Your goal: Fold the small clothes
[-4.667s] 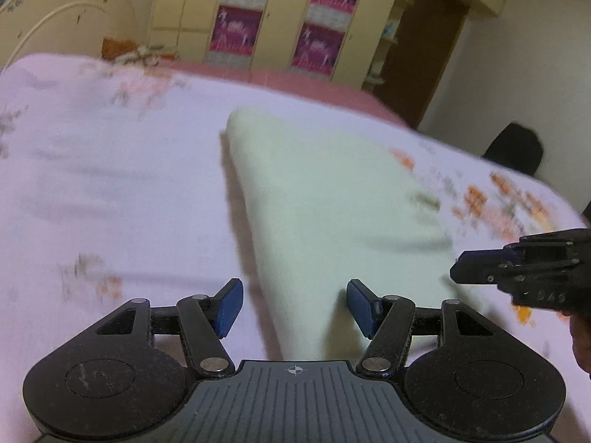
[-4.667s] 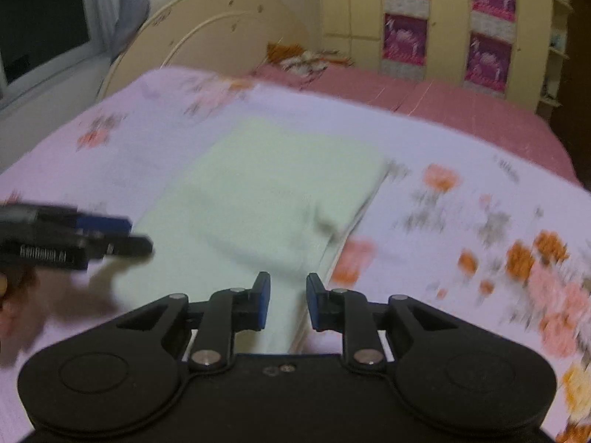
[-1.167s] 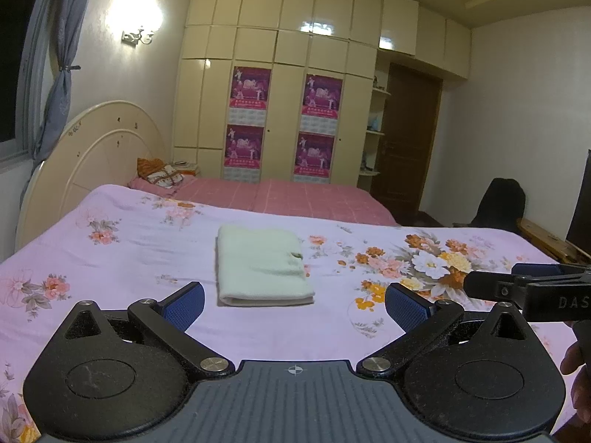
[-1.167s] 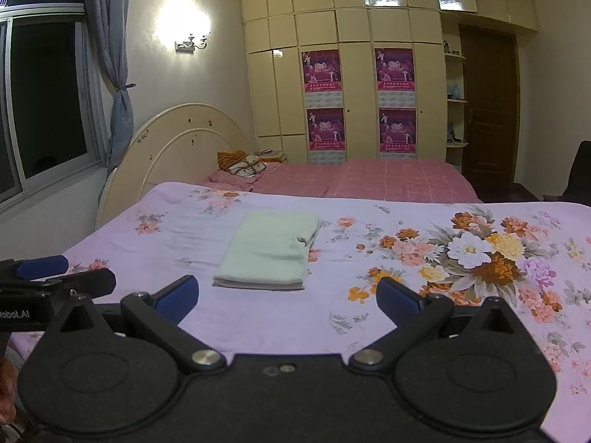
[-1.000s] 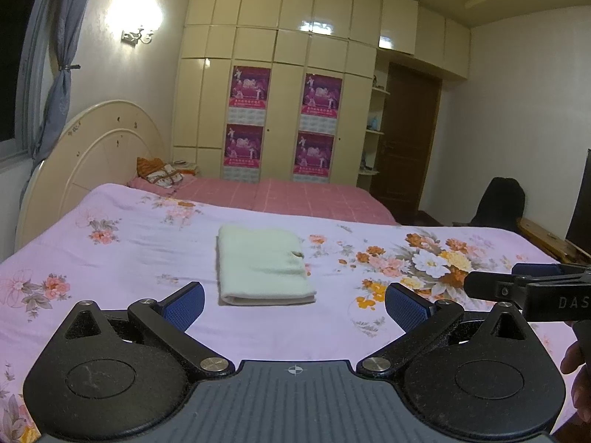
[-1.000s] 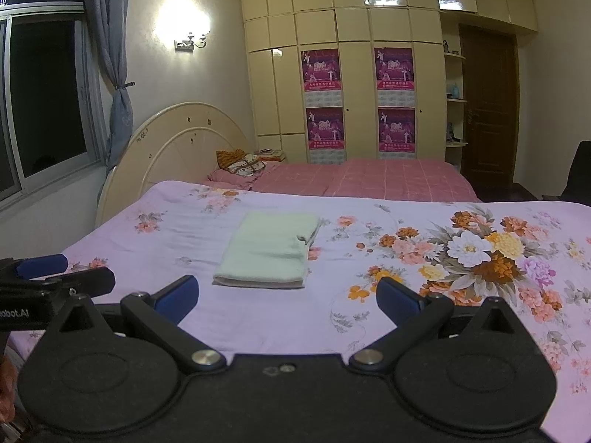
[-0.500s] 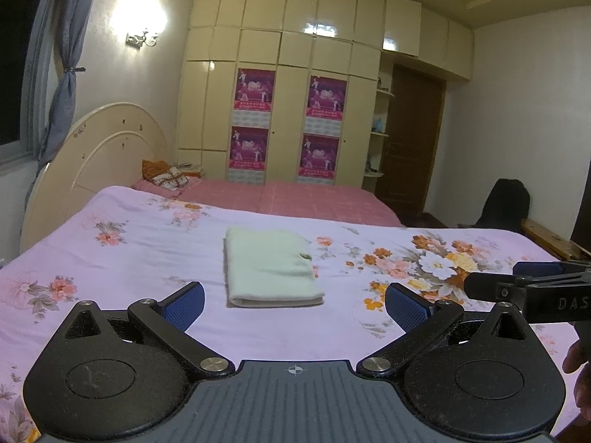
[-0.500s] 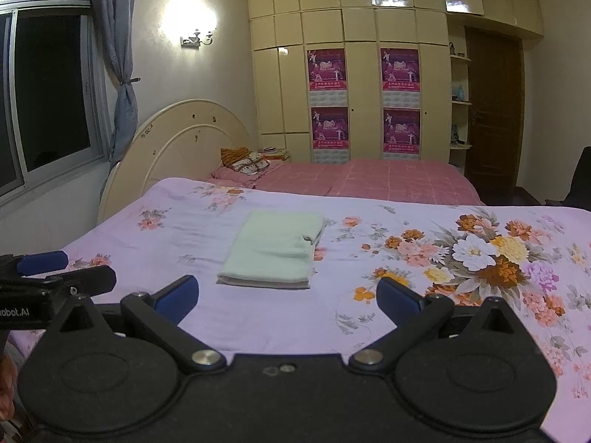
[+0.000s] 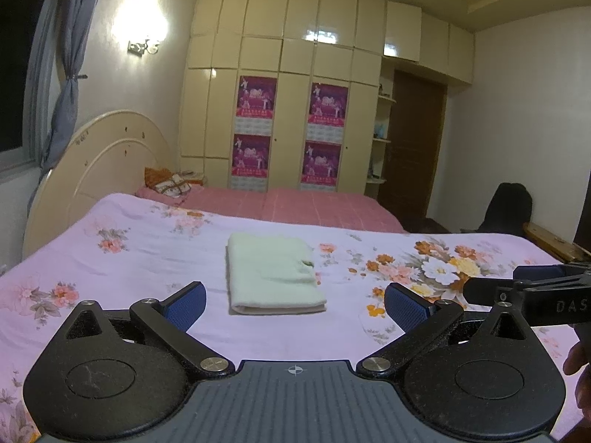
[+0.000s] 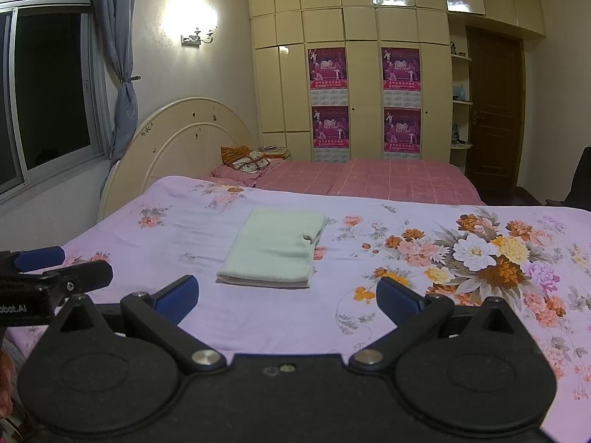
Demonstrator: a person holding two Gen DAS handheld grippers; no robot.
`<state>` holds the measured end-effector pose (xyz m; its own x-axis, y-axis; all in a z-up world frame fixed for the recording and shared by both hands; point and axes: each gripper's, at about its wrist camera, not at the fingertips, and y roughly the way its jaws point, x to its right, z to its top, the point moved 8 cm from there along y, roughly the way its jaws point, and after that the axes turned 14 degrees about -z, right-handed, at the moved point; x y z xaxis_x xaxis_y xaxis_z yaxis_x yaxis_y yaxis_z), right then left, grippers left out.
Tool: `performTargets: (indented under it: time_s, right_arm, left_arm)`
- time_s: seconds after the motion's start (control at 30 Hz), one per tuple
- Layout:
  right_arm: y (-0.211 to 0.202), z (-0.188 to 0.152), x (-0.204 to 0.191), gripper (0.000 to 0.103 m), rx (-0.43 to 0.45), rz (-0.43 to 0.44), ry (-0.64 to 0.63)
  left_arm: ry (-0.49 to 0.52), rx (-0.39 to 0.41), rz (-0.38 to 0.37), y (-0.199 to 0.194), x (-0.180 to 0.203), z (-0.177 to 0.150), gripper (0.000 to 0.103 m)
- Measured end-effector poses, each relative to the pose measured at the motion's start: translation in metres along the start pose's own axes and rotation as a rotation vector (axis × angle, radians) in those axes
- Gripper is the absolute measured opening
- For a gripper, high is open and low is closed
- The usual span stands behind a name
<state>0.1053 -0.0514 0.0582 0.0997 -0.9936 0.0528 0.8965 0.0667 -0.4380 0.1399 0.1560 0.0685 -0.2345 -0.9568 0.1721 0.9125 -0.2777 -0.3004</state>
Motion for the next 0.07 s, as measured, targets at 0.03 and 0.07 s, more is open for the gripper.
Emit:
performTargets:
  time_s: [0.03, 0.07]
  right_arm:
    - [0.0000, 0.0000, -0.0001, 0.102, 0.000, 0.000, 0.000]
    - [0.0001, 0.0000, -0.0004, 0.102, 0.000, 0.000, 0.000]
  left_arm:
    - [0.001, 0.005, 0.007, -0.0005, 0.0000, 0.0005, 0.102]
    - [-0.002, 0.003, 0.002, -0.0003, -0.0001, 0.0004, 0.102]
